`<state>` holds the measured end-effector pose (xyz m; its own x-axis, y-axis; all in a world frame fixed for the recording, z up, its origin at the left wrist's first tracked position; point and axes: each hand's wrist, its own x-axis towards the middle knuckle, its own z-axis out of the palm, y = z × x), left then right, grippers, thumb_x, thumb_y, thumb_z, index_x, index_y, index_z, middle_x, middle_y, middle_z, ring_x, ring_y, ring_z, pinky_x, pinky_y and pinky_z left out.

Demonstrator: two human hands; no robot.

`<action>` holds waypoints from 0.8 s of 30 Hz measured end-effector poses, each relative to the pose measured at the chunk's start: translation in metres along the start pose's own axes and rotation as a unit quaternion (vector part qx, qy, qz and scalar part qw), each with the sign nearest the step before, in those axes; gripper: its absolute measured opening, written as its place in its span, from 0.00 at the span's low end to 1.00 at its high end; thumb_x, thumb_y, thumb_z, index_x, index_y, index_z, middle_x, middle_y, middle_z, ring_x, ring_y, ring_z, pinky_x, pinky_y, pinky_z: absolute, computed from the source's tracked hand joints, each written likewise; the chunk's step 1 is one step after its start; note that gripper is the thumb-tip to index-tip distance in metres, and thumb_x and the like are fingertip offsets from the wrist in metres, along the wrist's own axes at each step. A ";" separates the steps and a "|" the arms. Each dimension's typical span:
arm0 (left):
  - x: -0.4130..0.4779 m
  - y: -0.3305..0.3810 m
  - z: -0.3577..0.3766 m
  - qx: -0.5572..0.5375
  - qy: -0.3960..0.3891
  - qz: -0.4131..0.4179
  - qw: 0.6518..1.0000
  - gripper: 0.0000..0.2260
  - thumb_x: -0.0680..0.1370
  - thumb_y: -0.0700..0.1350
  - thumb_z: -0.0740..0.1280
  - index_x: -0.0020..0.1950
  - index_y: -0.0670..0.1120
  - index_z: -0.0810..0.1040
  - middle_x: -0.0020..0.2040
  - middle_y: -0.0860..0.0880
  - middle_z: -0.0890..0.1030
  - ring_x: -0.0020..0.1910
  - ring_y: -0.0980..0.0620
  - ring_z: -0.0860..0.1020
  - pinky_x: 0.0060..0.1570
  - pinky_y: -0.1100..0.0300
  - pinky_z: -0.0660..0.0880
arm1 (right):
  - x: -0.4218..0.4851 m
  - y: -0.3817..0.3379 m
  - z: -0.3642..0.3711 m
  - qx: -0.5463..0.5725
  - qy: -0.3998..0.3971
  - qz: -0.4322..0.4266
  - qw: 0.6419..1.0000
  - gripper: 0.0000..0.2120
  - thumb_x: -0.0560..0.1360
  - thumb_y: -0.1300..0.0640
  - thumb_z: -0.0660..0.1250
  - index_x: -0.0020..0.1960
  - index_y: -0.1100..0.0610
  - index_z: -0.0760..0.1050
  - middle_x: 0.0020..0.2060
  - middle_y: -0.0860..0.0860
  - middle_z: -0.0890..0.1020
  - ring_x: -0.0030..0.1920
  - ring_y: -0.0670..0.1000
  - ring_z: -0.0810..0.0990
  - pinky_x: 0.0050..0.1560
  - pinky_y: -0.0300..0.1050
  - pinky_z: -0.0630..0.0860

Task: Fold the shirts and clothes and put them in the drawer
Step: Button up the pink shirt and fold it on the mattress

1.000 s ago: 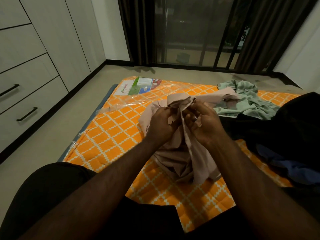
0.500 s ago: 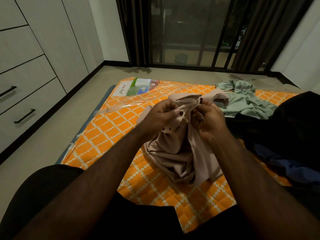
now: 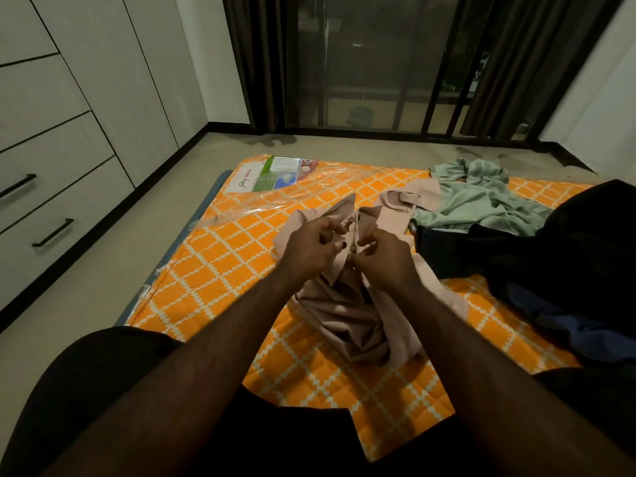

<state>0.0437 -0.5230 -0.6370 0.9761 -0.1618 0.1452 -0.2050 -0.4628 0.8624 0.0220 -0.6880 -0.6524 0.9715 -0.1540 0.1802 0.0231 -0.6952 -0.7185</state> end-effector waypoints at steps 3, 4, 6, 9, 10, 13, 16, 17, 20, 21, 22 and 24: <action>0.000 -0.001 0.000 0.004 -0.014 -0.003 1.000 0.12 0.76 0.39 0.75 0.57 0.47 0.82 0.46 0.49 0.84 0.44 0.53 0.81 0.44 0.57 0.76 | 0.001 0.001 -0.001 -0.012 0.020 0.020 1.000 0.07 0.74 0.56 0.75 0.51 0.57 0.85 0.45 0.52 0.87 0.46 0.52 0.85 0.39 0.40 0.74; 0.000 -0.002 -0.001 0.010 -0.017 -0.004 1.000 0.12 0.75 0.38 0.75 0.58 0.47 0.83 0.46 0.48 0.84 0.45 0.51 0.81 0.44 0.55 0.77 | 0.001 0.000 -0.003 0.018 0.015 0.044 0.999 0.05 0.75 0.58 0.73 0.49 0.57 0.86 0.44 0.53 0.87 0.45 0.53 0.85 0.41 0.44 0.78; 0.002 -0.003 -0.001 0.022 -0.028 -0.010 0.999 0.15 0.75 0.38 0.75 0.61 0.47 0.82 0.48 0.46 0.84 0.49 0.49 0.82 0.49 0.49 0.80 | -0.002 -0.004 -0.009 0.138 -0.009 0.130 0.982 0.06 0.75 0.65 0.71 0.46 0.58 0.86 0.41 0.55 0.86 0.40 0.54 0.84 0.36 0.50 0.81; 0.003 -0.002 -0.001 0.029 -0.062 -0.010 0.998 0.24 0.74 0.37 0.75 0.69 0.51 0.79 0.52 0.51 0.83 0.51 0.52 0.81 0.53 0.42 0.80 | -0.004 -0.012 -0.019 0.290 -0.036 0.233 0.927 0.08 0.77 0.72 0.68 0.48 0.63 0.84 0.41 0.59 0.84 0.35 0.53 0.81 0.25 0.41 0.75; 0.003 -0.001 -0.002 0.032 -0.071 -0.004 0.997 0.27 0.74 0.37 0.75 0.71 0.53 0.77 0.52 0.53 0.81 0.51 0.53 0.80 0.53 0.40 0.80 | -0.004 -0.014 -0.021 0.311 -0.040 0.246 0.917 0.08 0.77 0.72 0.67 0.49 0.64 0.84 0.42 0.60 0.84 0.36 0.53 0.82 0.26 0.40 0.76; 0.002 0.002 -0.002 0.029 -0.087 0.004 0.996 0.30 0.74 0.35 0.75 0.73 0.52 0.75 0.59 0.51 0.81 0.55 0.52 0.80 0.55 0.42 0.80 | -0.004 -0.016 -0.022 0.316 -0.043 0.246 0.915 0.09 0.75 0.72 0.69 0.51 0.64 0.83 0.46 0.62 0.85 0.42 0.58 0.86 0.36 0.50 0.83; 0.001 0.003 -0.001 0.029 -0.090 0.005 0.996 0.32 0.74 0.35 0.75 0.75 0.53 0.72 0.58 0.47 0.83 0.53 0.48 0.82 0.51 0.42 0.81 | -0.004 -0.012 -0.020 0.277 -0.043 0.224 0.933 0.07 0.75 0.68 0.72 0.51 0.60 0.83 0.48 0.62 0.86 0.48 0.63 0.86 0.48 0.62 0.84; 0.001 0.003 -0.001 0.030 -0.091 0.007 0.995 0.32 0.74 0.35 0.75 0.75 0.54 0.73 0.54 0.46 0.84 0.51 0.47 0.83 0.49 0.41 0.81 | -0.004 -0.012 -0.019 0.244 -0.050 0.211 0.945 0.06 0.76 0.65 0.73 0.50 0.57 0.83 0.49 0.60 0.86 0.48 0.62 0.86 0.48 0.63 0.85; 0.002 0.000 0.000 0.035 -0.090 0.008 0.995 0.30 0.74 0.36 0.74 0.73 0.54 0.74 0.51 0.46 0.84 0.49 0.47 0.83 0.48 0.41 0.81 | -0.006 -0.014 -0.019 0.175 -0.082 0.197 0.961 0.09 0.75 0.62 0.74 0.51 0.52 0.77 0.50 0.59 0.84 0.46 0.57 0.84 0.44 0.58 0.85; 0.003 -0.001 0.000 0.039 -0.090 0.010 0.995 0.28 0.75 0.36 0.74 0.72 0.54 0.75 0.49 0.46 0.84 0.47 0.47 0.83 0.48 0.43 0.81 | -0.006 -0.015 -0.020 0.181 -0.094 0.206 0.957 0.12 0.75 0.65 0.73 0.54 0.53 0.75 0.51 0.61 0.82 0.45 0.57 0.83 0.44 0.57 0.84; 0.003 0.001 0.000 0.042 -0.088 0.012 0.995 0.26 0.75 0.37 0.73 0.72 0.54 0.76 0.47 0.48 0.84 0.45 0.48 0.82 0.47 0.46 0.81 | -0.007 -0.017 -0.020 0.195 -0.107 0.216 0.951 0.15 0.75 0.67 0.72 0.56 0.54 0.72 0.52 0.63 0.81 0.44 0.57 0.83 0.44 0.55 0.84; 0.002 0.003 0.000 0.046 -0.082 0.011 0.996 0.22 0.77 0.40 0.72 0.71 0.52 0.77 0.47 0.52 0.82 0.46 0.51 0.80 0.47 0.51 0.80 | -0.007 -0.020 -0.023 0.215 -0.112 0.218 0.945 0.20 0.74 0.70 0.71 0.59 0.55 0.69 0.54 0.64 0.80 0.44 0.56 0.83 0.42 0.51 0.83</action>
<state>0.0453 -0.5242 -0.6344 0.9480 -0.3090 0.0770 -0.2398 -0.5336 0.8110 0.0089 -0.6891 -0.6236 0.9356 -0.1737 -0.3075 -0.3434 -0.2432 -0.9072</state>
